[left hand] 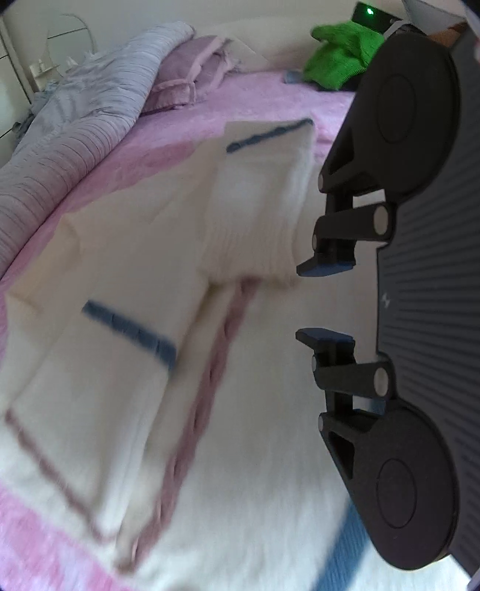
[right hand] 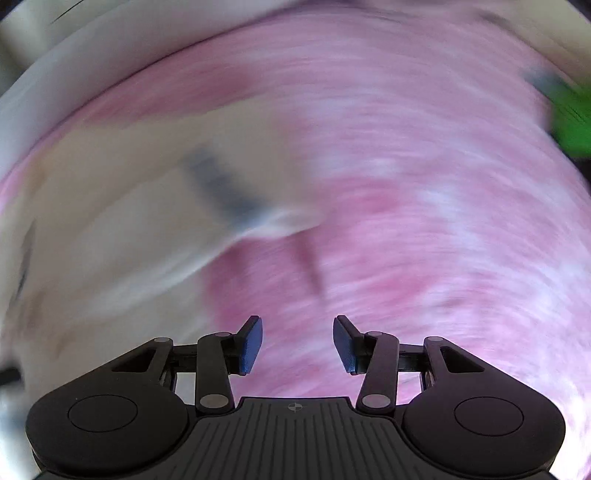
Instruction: Fold clothes
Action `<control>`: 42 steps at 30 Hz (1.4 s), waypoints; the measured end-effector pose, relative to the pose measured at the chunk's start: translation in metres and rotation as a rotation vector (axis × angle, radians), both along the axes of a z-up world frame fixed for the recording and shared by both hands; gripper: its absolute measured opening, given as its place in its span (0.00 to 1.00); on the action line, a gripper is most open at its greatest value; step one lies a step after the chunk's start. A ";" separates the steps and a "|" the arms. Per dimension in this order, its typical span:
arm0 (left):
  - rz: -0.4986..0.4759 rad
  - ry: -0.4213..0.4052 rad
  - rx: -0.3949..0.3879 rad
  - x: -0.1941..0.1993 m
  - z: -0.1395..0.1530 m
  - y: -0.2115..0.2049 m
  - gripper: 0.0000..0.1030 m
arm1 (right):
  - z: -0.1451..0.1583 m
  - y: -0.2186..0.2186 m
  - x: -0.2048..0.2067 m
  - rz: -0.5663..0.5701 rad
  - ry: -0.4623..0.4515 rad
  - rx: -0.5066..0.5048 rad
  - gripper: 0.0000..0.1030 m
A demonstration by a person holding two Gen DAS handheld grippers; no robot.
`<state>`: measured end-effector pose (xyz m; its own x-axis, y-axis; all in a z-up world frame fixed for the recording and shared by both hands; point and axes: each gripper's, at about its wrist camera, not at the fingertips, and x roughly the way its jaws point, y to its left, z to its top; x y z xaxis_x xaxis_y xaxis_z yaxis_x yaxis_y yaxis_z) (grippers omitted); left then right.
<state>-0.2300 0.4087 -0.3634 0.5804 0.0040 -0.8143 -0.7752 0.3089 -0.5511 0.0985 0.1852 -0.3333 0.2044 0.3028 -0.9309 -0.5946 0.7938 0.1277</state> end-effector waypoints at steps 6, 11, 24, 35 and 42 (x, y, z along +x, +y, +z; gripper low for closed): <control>0.048 -0.026 -0.058 0.032 -0.025 0.007 0.27 | -0.002 -0.036 0.063 -0.317 0.102 0.073 0.45; 0.076 -0.128 -0.102 0.046 -0.038 0.008 0.05 | -0.013 -0.047 0.049 -0.303 0.120 0.044 0.45; -0.077 0.078 0.578 -0.025 0.086 0.082 0.05 | -0.012 0.015 -0.005 0.130 -0.037 0.108 0.46; -0.065 0.153 0.501 -0.057 0.042 0.109 0.05 | -0.034 0.090 -0.071 0.592 -0.328 0.117 0.45; -0.100 0.141 0.558 -0.064 0.046 0.107 0.07 | -0.049 0.093 -0.052 0.521 -0.356 0.130 0.44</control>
<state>-0.2940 0.5157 -0.3178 0.4861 0.4048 -0.7745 -0.7812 0.5985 -0.1775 0.0463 0.2785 -0.3818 0.2899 0.5515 -0.7822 -0.9218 0.3808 -0.0732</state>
